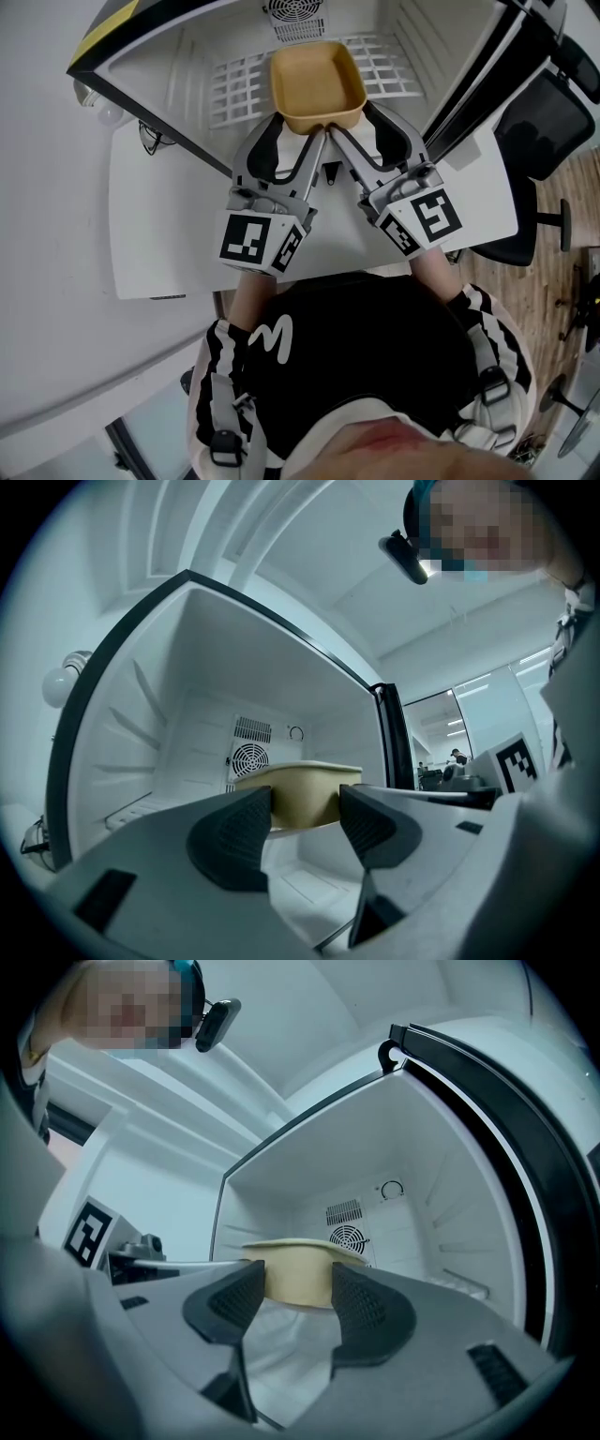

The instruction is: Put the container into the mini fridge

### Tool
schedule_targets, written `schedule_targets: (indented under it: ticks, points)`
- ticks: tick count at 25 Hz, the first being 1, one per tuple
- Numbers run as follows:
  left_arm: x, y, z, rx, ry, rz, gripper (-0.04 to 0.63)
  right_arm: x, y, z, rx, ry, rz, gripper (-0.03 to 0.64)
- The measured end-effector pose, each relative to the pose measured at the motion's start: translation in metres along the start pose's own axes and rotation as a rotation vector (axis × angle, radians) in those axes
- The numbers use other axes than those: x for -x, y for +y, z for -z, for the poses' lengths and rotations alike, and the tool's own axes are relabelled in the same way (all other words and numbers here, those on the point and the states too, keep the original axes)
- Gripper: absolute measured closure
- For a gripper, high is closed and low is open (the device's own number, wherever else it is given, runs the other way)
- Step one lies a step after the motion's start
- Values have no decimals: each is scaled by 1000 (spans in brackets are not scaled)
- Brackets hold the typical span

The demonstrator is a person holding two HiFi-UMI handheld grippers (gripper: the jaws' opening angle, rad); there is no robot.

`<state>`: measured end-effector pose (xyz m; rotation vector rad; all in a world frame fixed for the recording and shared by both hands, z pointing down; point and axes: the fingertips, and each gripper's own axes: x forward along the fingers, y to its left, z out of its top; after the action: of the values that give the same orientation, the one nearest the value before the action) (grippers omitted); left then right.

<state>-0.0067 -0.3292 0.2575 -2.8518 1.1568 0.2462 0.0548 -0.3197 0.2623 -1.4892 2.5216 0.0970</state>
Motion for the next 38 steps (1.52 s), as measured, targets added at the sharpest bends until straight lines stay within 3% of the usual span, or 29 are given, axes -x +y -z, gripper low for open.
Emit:
schedule_targets:
  ticks: [38]
  points:
    - [-36, 27, 11, 108, 37, -19, 365, -32, -31, 6, -75, 23, 24, 383]
